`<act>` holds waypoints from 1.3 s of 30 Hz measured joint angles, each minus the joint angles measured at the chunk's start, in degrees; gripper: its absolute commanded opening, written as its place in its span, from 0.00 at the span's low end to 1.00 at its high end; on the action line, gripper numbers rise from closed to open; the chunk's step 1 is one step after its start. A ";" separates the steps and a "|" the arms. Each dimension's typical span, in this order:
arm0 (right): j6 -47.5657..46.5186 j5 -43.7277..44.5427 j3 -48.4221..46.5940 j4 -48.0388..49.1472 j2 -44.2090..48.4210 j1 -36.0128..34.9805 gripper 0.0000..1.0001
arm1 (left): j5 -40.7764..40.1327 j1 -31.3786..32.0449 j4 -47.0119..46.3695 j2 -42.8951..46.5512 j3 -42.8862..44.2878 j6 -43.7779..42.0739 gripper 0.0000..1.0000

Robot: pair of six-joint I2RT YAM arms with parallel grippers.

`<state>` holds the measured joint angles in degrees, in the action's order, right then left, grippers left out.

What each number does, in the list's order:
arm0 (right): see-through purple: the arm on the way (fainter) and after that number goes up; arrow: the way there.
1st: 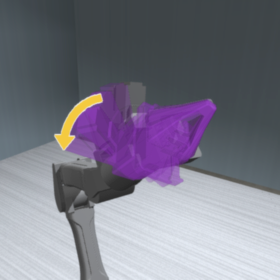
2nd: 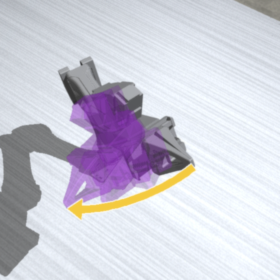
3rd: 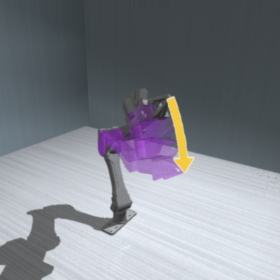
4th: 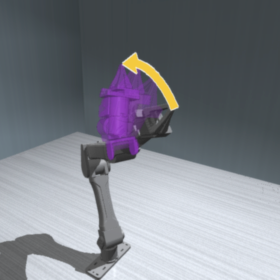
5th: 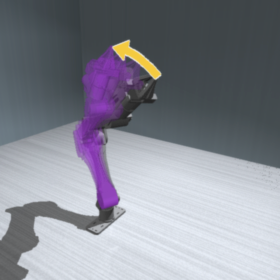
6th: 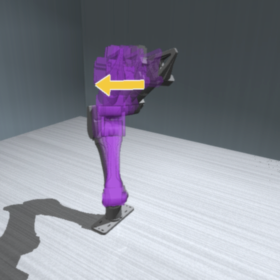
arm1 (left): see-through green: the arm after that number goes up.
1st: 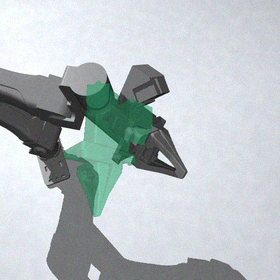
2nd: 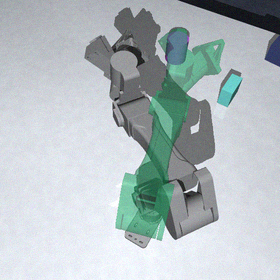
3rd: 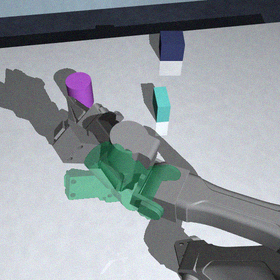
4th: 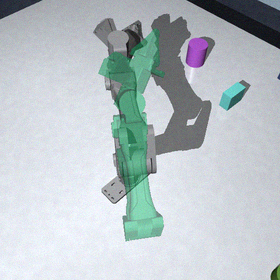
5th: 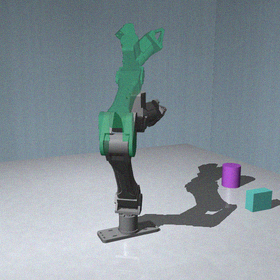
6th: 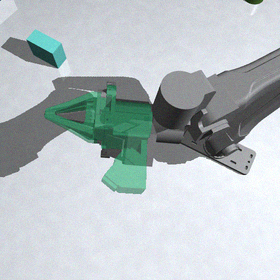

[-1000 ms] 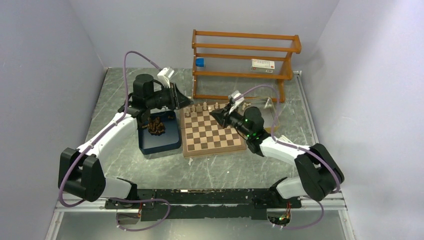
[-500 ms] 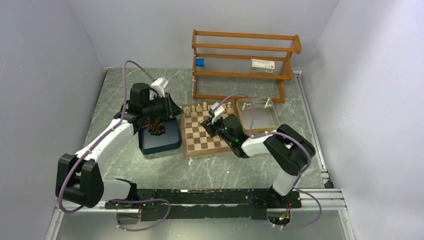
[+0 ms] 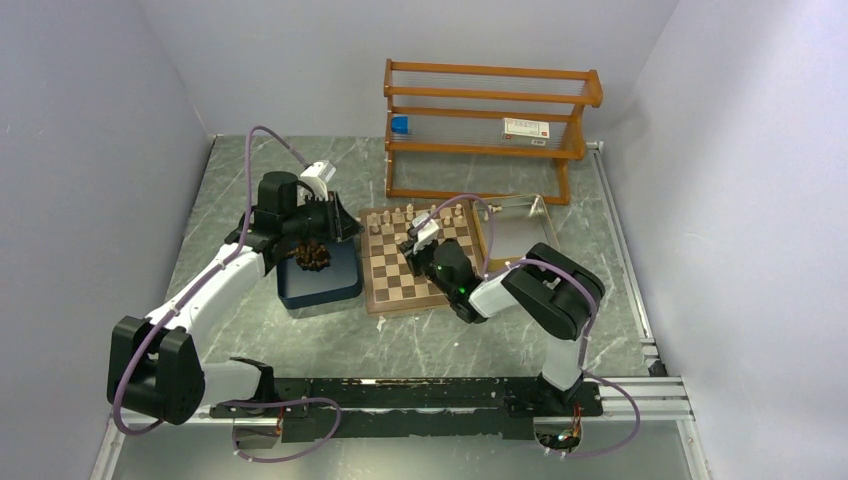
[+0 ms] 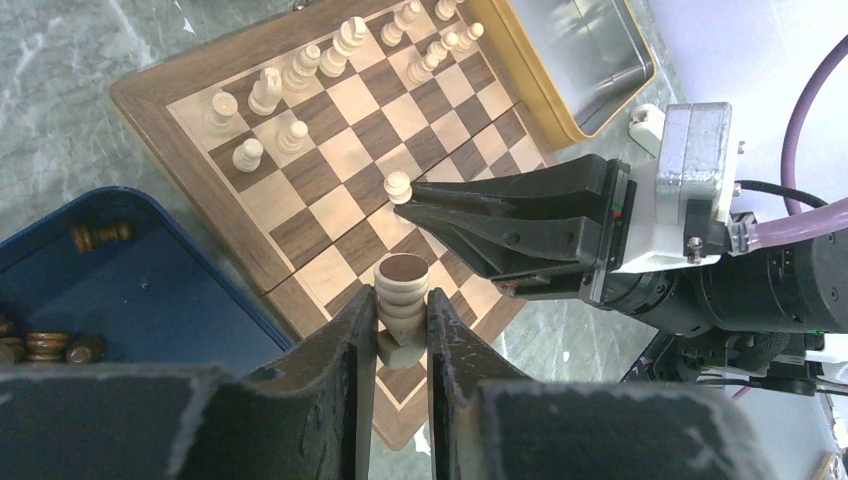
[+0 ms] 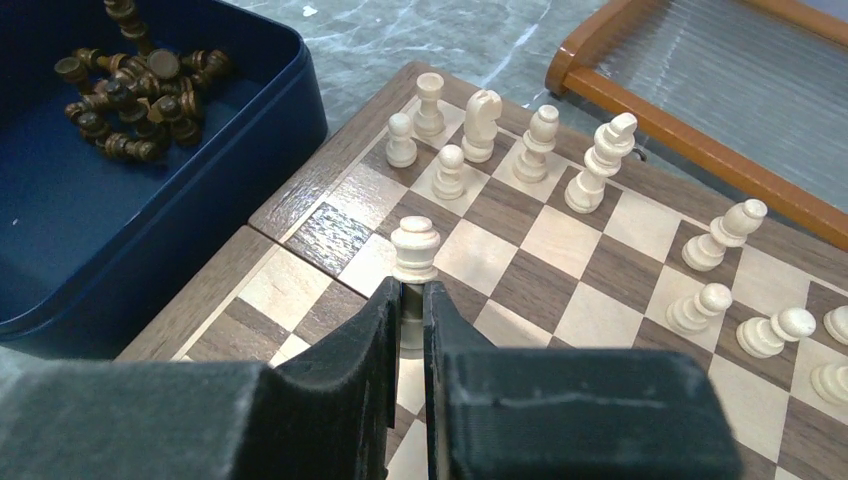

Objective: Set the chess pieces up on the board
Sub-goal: Place the chess piece on the chessboard.

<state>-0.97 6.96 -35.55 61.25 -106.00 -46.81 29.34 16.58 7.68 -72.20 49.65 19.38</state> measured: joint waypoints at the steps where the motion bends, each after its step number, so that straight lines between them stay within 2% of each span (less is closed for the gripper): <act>1: -0.28 0.52 0.00 0.68 -0.42 -0.22 0.14 | 0.00 0.00 0.00 0.00 0.00 -0.07 0.20; 12: -1.53 4.61 4.28 6.47 -1.90 -2.08 0.26 | -0.46 -0.02 0.52 0.00 0.00 -0.15 0.21; 23: -1.70 7.50 10.34 10.45 -0.85 -3.02 0.31 | -0.66 -0.02 0.79 0.00 0.00 -0.17 0.22; 28: -1.70 7.93 10.54 9.94 0.63 -3.15 0.46 | -0.68 -0.02 0.85 0.00 0.00 -0.35 0.22; 35: -0.81 8.24 8.61 -0.17 10.29 -3.13 0.56 | -0.72 -0.02 2.34 0.44 0.00 -1.16 0.23; 39: 0.04 7.63 2.97 -13.75 16.15 -2.54 0.57 | -0.94 -0.02 3.76 2.03 -0.26 -2.23 0.23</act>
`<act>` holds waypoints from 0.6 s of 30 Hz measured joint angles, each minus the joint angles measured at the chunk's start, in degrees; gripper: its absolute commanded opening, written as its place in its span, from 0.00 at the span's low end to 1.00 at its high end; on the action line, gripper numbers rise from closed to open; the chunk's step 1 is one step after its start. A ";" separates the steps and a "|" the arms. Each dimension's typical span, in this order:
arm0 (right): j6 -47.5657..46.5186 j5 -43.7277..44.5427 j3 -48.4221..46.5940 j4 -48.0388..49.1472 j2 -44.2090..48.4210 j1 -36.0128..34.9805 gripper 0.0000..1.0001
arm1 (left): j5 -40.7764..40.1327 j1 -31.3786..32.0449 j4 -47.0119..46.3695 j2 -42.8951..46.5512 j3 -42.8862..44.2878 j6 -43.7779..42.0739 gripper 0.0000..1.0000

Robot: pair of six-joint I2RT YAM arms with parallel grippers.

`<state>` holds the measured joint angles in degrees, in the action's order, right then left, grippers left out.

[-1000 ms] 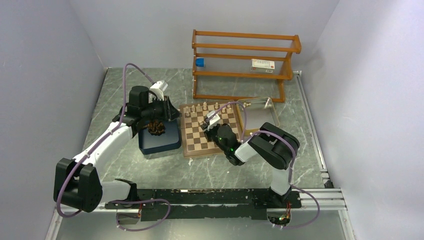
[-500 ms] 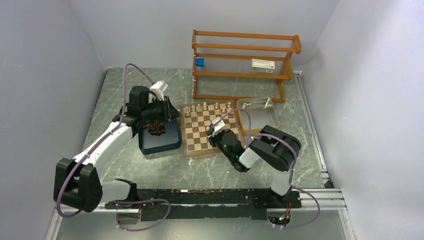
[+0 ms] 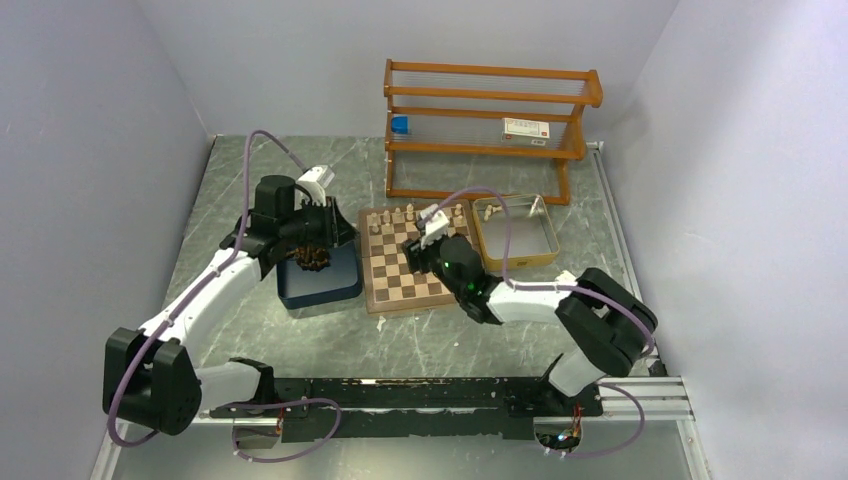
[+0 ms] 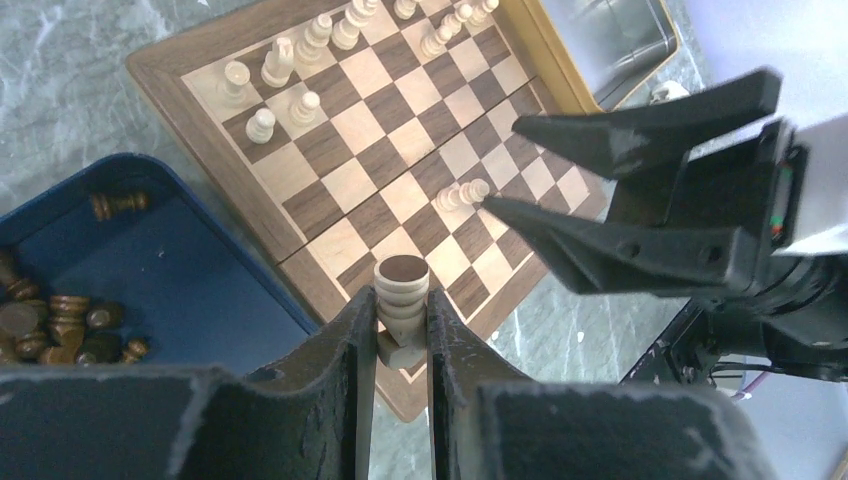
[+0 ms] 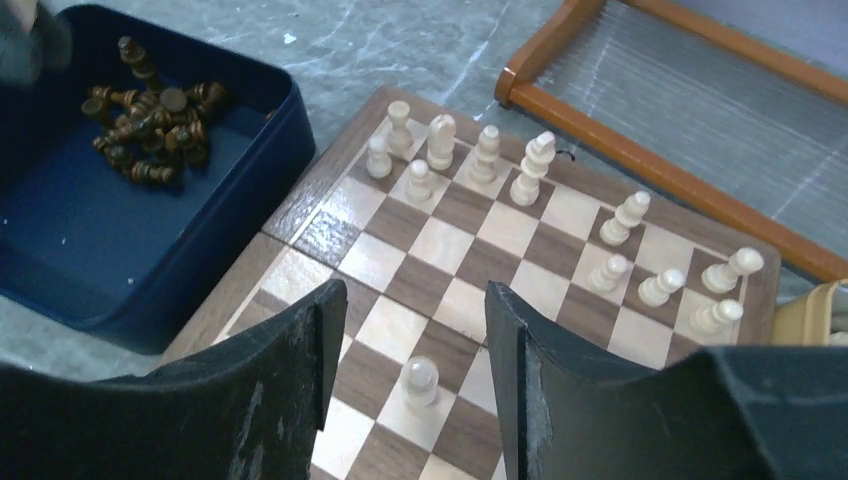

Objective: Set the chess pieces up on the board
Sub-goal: Place the chess piece on the chessboard.

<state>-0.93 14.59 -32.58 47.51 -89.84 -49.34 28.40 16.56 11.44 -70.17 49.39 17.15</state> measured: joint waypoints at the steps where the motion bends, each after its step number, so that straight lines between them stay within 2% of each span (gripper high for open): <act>1: 0.57 -0.39 -1.88 -3.87 0.81 0.28 0.56 | -0.24 0.00 0.46 0.48 -0.17 -0.31 0.24; 5: 2.99 -2.43 -11.50 -21.49 1.62 2.36 0.51 | -1.73 -0.02 2.69 2.29 -0.83 -1.66 0.25; 10: 5.07 -4.57 -21.75 -38.71 -0.48 4.09 0.48 | -4.07 -0.02 5.01 4.76 -1.46 -3.04 0.25; 18: 6.93 -9.51 -31.65 -54.88 -7.26 4.92 0.48 | -6.58 -0.02 5.66 6.86 -2.03 -4.31 0.25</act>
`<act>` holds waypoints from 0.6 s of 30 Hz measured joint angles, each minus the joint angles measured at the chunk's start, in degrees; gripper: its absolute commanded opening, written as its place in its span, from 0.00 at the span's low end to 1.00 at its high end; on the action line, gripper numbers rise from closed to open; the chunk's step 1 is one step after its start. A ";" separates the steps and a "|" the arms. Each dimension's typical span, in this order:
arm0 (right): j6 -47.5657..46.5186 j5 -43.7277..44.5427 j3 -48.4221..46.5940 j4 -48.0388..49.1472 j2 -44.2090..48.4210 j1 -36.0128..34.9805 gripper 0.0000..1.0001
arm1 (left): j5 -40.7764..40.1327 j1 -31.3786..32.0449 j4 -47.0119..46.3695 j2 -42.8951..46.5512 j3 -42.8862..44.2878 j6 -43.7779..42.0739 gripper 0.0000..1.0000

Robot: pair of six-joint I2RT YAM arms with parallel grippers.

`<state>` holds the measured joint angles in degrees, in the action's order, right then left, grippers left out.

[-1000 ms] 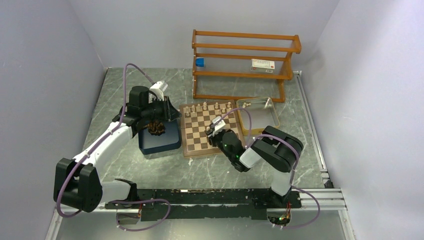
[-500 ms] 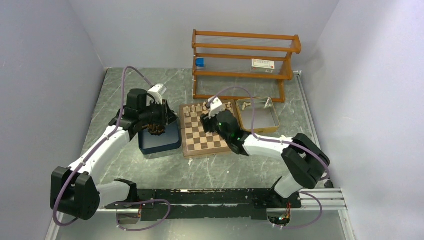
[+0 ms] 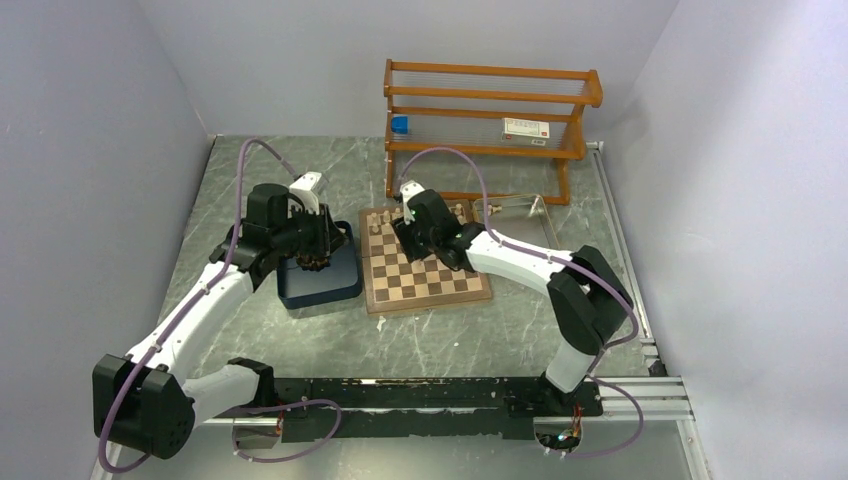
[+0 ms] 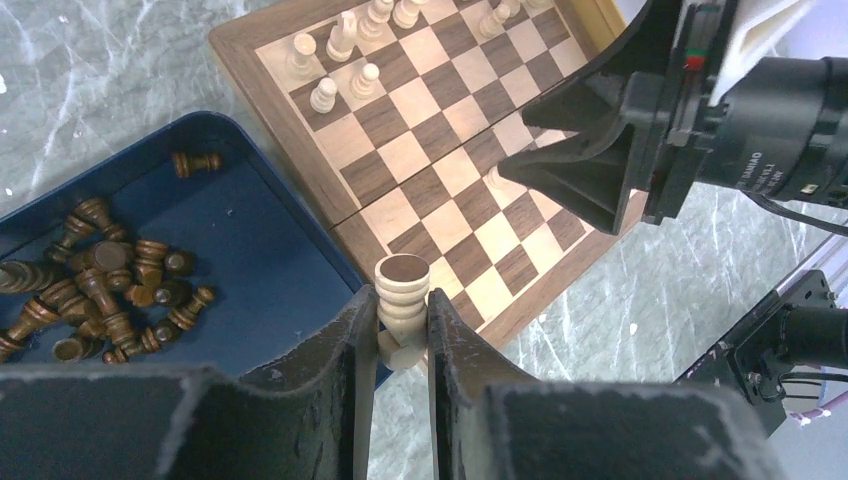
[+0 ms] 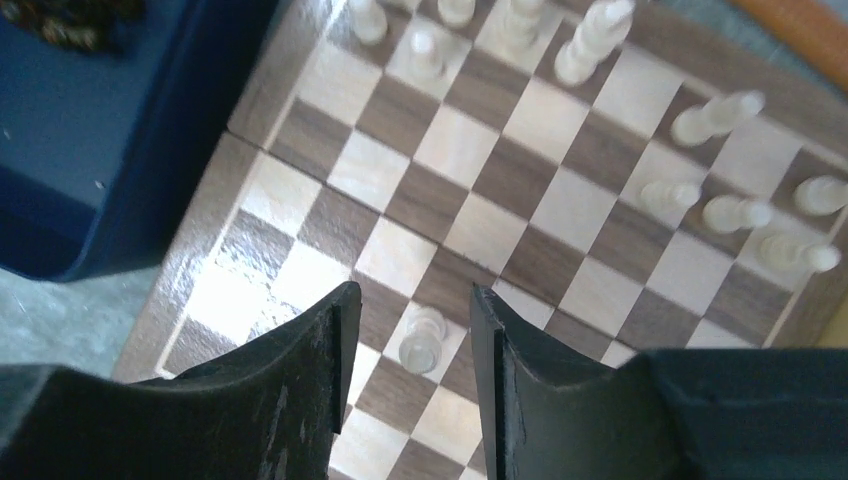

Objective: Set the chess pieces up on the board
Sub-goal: Place the chess piece on the chessboard, then move the chess piece to the chessboard.

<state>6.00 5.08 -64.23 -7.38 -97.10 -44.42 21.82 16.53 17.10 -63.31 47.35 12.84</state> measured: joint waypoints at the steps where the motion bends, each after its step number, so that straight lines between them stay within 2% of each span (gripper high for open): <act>1: 0.17 -0.31 -0.13 -1.20 -0.46 0.04 0.47 | -0.20 0.00 0.11 0.00 -0.09 -0.07 0.25; 9: 0.63 -0.22 -0.76 -7.87 -3.10 0.11 0.37 | -0.94 0.00 0.42 0.52 -0.33 -0.31 0.25; 18: 1.22 -0.11 -0.22 -7.34 -2.64 0.11 0.38 | -1.11 0.00 0.42 0.57 -0.33 -0.48 0.25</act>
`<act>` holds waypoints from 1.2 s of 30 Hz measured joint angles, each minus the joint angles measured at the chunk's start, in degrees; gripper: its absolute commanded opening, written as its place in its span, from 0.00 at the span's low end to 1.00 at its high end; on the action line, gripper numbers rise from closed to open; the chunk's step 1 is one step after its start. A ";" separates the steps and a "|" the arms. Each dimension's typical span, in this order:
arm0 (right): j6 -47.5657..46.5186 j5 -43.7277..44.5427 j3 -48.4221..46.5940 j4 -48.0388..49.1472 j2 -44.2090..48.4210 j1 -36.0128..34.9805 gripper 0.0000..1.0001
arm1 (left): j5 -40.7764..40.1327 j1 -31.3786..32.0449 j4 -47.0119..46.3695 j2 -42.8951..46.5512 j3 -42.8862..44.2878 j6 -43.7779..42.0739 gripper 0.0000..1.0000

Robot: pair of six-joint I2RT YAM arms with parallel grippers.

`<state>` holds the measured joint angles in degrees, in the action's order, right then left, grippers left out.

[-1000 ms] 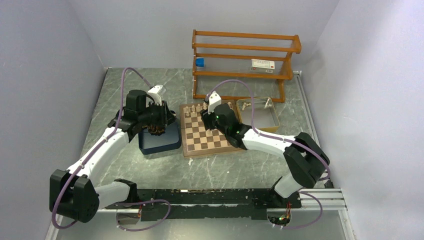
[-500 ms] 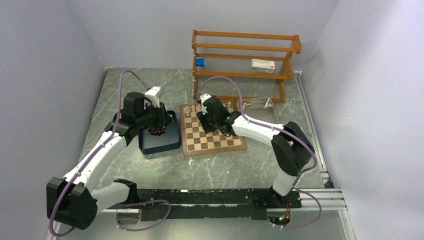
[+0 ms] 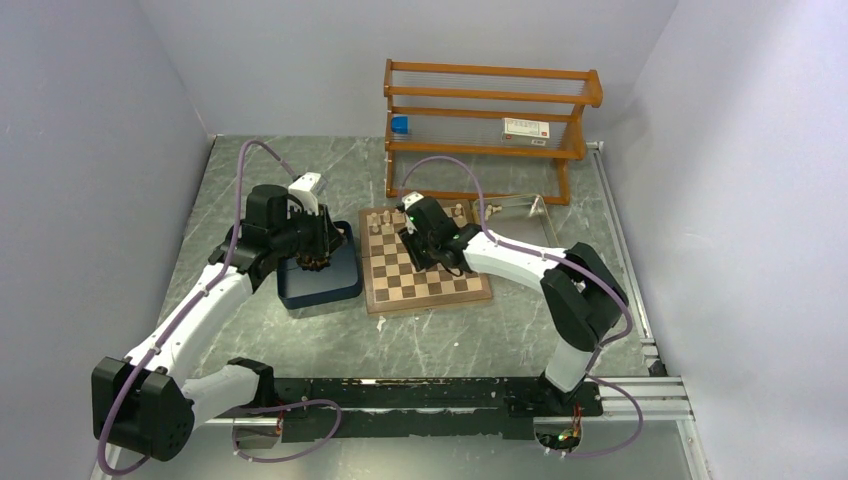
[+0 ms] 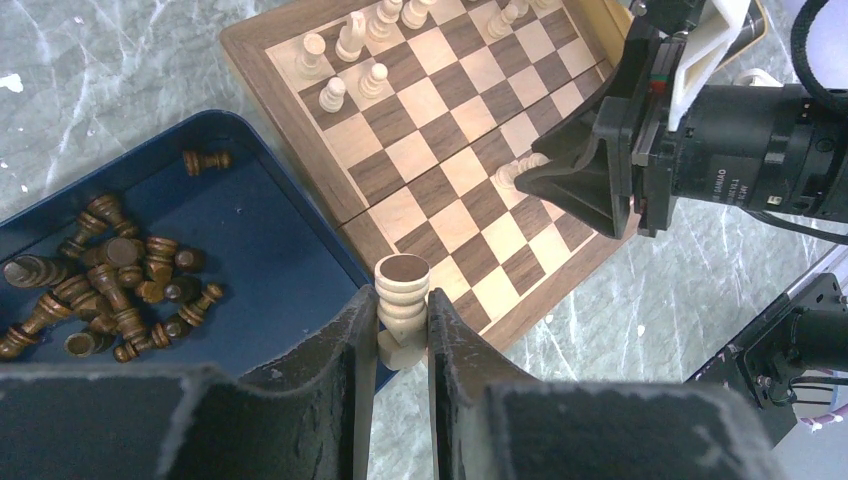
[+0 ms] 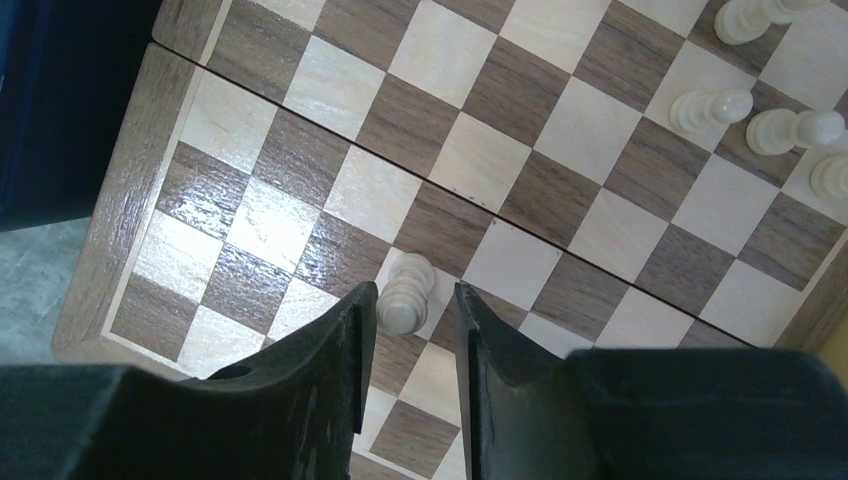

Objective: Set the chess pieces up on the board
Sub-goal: Move the chess piece to the chessboard.

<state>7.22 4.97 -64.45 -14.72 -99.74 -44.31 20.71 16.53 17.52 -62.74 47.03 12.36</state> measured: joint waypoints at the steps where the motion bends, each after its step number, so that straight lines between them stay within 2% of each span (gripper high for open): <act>1: 0.15 0.13 0.39 0.20 0.35 0.00 0.39 | -0.02 0.00 -0.02 0.00 0.00 -0.02 0.25; 7: 0.79 0.57 1.36 1.16 2.56 0.00 0.38 | -0.02 0.00 0.00 0.00 0.00 -0.04 0.25; 12: 1.22 0.61 1.57 2.05 3.65 0.00 0.32 | -0.02 0.00 -0.02 0.02 -0.02 -0.04 0.25; 22: 1.88 0.59 1.81 2.03 3.65 0.00 0.31 | 0.00 0.00 -0.02 0.70 -0.33 -0.17 0.25; 30: 2.05 0.37 1.84 2.05 3.65 0.00 0.14 | -0.02 0.00 -0.02 0.87 -0.37 -0.22 0.25; 36: 2.19 0.42 1.77 2.40 3.65 -0.02 0.11 | -0.09 0.00 -0.02 0.92 -0.37 -0.37 0.25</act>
<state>9.41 5.39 -62.67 -12.32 -96.09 -44.34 20.62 16.53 17.50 -61.82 46.65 11.99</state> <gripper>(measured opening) 0.193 0.259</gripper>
